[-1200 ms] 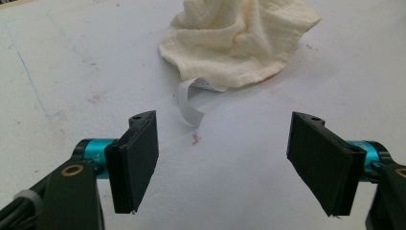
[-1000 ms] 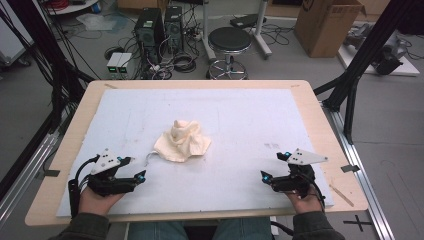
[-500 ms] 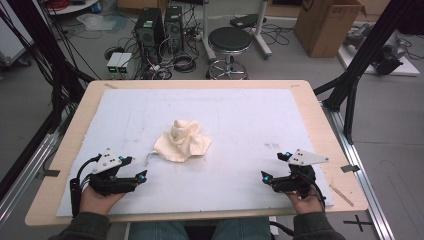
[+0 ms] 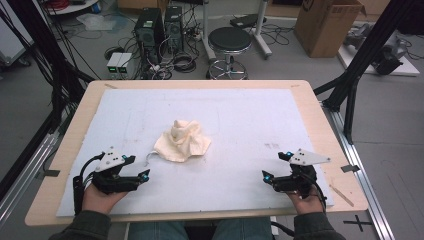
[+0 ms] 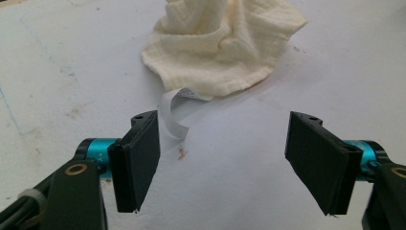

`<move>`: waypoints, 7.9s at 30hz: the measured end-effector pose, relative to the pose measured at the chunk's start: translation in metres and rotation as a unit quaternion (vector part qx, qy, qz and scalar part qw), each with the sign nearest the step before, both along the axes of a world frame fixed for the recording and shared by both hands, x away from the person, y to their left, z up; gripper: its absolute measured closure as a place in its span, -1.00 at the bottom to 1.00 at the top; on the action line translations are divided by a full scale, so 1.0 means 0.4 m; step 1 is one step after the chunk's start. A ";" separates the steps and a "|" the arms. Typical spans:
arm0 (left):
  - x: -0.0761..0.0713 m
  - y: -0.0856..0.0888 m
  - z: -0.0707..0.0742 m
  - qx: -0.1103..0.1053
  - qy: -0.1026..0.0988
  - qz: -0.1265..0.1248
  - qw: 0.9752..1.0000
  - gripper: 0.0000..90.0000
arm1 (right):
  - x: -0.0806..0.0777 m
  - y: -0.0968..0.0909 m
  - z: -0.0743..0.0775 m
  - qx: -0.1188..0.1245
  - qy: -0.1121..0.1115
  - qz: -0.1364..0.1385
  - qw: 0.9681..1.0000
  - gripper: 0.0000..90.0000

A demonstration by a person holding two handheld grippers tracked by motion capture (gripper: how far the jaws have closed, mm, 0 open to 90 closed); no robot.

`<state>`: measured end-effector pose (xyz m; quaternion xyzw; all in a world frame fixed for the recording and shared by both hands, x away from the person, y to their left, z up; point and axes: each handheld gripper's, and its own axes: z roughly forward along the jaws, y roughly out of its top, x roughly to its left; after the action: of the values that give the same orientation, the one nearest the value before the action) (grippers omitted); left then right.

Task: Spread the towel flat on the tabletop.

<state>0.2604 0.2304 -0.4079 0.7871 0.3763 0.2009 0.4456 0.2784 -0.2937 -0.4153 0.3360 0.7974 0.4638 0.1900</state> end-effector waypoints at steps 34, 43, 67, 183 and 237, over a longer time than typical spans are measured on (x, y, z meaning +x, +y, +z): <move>0.149 -0.112 0.076 -0.032 0.014 -0.028 0.999 -0.26 | 0.012 0.007 0.007 0.011 -0.002 0.011 1.000 -0.78; 0.215 -0.151 0.080 -0.037 0.020 -0.021 0.999 -0.27 | 0.017 0.009 0.007 0.013 -0.005 0.013 1.000 -0.78; 0.339 -0.249 -0.029 -0.006 0.075 0.021 0.997 -0.20 | 0.019 0.008 0.005 0.017 -0.004 0.018 1.000 -0.78; 0.244 -0.320 0.036 0.011 0.010 -0.058 0.998 -0.19 | 0.032 0.025 -0.004 0.008 0.001 0.034 0.999 -0.77; 0.187 -0.279 -0.038 0.078 0.053 -0.107 0.990 0.90 | 0.186 0.161 -0.040 -0.048 0.092 0.143 0.984 0.95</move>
<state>0.3354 0.1190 -0.4232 0.8647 0.2962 0.1392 0.3811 0.3529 -0.2294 -0.4313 0.2505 0.8727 0.4142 0.0633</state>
